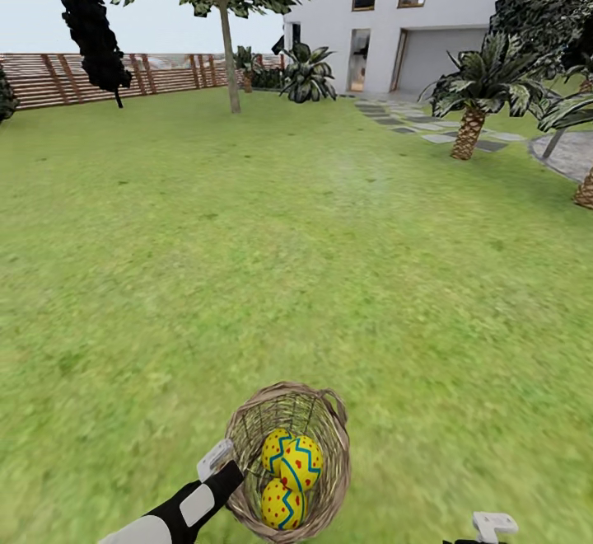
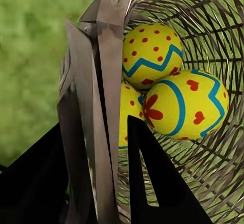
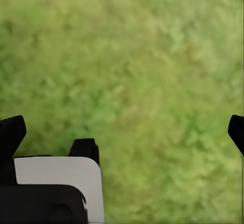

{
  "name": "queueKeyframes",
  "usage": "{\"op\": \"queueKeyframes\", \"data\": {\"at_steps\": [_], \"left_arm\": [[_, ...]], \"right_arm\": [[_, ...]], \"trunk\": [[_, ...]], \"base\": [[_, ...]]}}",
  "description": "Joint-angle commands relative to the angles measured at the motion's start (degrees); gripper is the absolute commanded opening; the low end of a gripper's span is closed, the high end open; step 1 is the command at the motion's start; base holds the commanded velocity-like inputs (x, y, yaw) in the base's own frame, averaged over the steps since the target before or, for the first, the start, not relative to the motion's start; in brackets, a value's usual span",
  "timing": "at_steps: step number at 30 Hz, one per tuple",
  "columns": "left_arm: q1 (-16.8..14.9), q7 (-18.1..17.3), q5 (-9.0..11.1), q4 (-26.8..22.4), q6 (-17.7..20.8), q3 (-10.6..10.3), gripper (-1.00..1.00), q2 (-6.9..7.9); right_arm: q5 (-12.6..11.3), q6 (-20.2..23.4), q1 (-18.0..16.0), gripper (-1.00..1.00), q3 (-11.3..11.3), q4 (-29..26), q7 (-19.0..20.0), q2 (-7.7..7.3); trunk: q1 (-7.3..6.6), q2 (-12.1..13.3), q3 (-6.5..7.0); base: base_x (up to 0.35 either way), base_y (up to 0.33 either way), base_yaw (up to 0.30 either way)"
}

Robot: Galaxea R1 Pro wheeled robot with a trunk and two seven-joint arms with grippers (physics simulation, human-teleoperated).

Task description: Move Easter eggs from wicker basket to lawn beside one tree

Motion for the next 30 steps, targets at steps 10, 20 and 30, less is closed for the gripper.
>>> {"op": "queueKeyframes", "data": {"at_steps": [10, 20, 30], "left_arm": [[-0.02, -0.17, 0.67, -0.01, 0.11, 0.01, -1.00, -0.02], [-0.02, -0.17, 0.67, -0.03, 0.07, 0.01, -1.00, 0.00], [-0.02, -0.17, 0.76, -0.17, 0.09, 0.09, -1.00, 0.81]], "right_arm": [[0.55, -0.21, -0.03, 1.00, -0.49, 0.12, -0.35, 0.33], [0.55, -0.21, -0.03, 1.00, -0.49, 0.11, -0.42, 0.34], [0.55, -0.21, -0.03, 1.00, -0.49, 0.07, -0.42, 0.33]], "trunk": [[-2.20, 3.98, 1.17], [-4.39, 7.99, 2.40], [-6.59, 12.00, 3.86]], "base": [[0.000, 0.000, 0.223], [0.000, 0.000, 0.223], [0.000, 0.000, 0.117]]}}
